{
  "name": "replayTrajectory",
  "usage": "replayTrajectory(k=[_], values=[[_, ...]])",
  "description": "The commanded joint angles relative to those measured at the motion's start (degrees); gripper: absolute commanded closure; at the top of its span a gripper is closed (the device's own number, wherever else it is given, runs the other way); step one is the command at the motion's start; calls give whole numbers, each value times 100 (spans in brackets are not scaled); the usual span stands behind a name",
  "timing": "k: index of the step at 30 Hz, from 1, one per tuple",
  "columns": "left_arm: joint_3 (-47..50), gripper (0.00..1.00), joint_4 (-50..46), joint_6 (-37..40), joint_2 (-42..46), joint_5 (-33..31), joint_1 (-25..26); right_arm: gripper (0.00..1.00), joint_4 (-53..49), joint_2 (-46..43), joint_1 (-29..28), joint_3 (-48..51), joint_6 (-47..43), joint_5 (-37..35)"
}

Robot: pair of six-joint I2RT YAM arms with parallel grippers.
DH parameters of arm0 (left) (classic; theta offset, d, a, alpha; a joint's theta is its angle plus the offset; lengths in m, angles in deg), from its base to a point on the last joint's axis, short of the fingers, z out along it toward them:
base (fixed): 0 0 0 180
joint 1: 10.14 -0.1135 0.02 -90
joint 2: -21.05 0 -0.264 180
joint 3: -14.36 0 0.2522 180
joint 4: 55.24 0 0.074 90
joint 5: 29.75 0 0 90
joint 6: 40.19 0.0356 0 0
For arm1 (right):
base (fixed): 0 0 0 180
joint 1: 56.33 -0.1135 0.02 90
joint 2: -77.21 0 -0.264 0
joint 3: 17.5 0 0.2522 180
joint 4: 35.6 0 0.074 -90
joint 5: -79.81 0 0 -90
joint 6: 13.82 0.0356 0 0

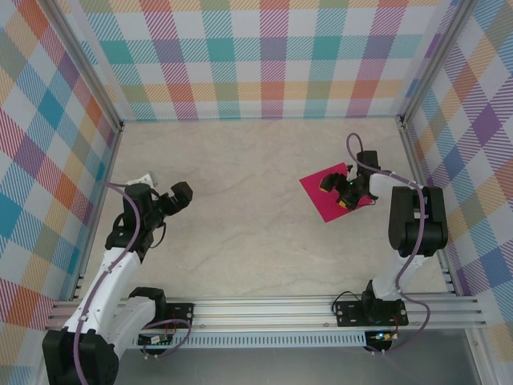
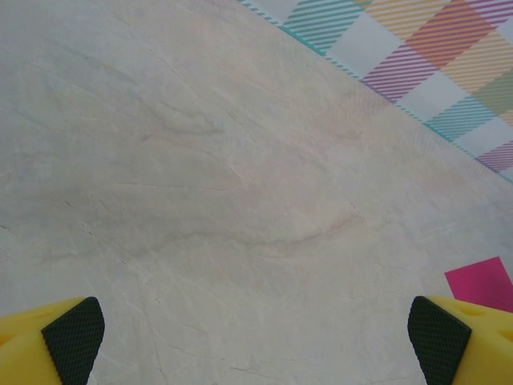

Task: Fold a paper plane with a square sheet of paper (pick it up from the middle)
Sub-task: Move the square sheet of paper to the center of the table.

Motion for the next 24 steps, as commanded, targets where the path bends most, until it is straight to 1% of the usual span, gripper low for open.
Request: replayTrajectory(k=[1,6,8,12,14,16,18,21,24], values=[[53,0,-181,-72,-15,270,-82,20,-211,180,-126,209,296,-46],[138,0,-190,-255,-82,449,-81,20,-224,-191,-403,586,647,-184],[181,0,-131,-322,-105,570,-82,21,-51,-268,-607,748,799,-109],[202,0,-89,-418,-136,779,-70,21,-6,-366,-1190,951,1417,-511],[216,0,-36,-465,-178,953,-72,22,236,-426,-1521,1082,1738,-561],[209,0,-20,-487,-247,1098,-59,22,337,-478,-1900,1033,1982,-646],[229,0,-3,-541,-298,1168,-40,22,202,-559,-2232,873,2183,-869],[343,0,170,-727,-338,1362,-11,21,57,-780,-2471,672,2218,-1057],[439,0,270,-747,-440,1669,52,20,-481,-1131,-2437,398,1902,-1433]])
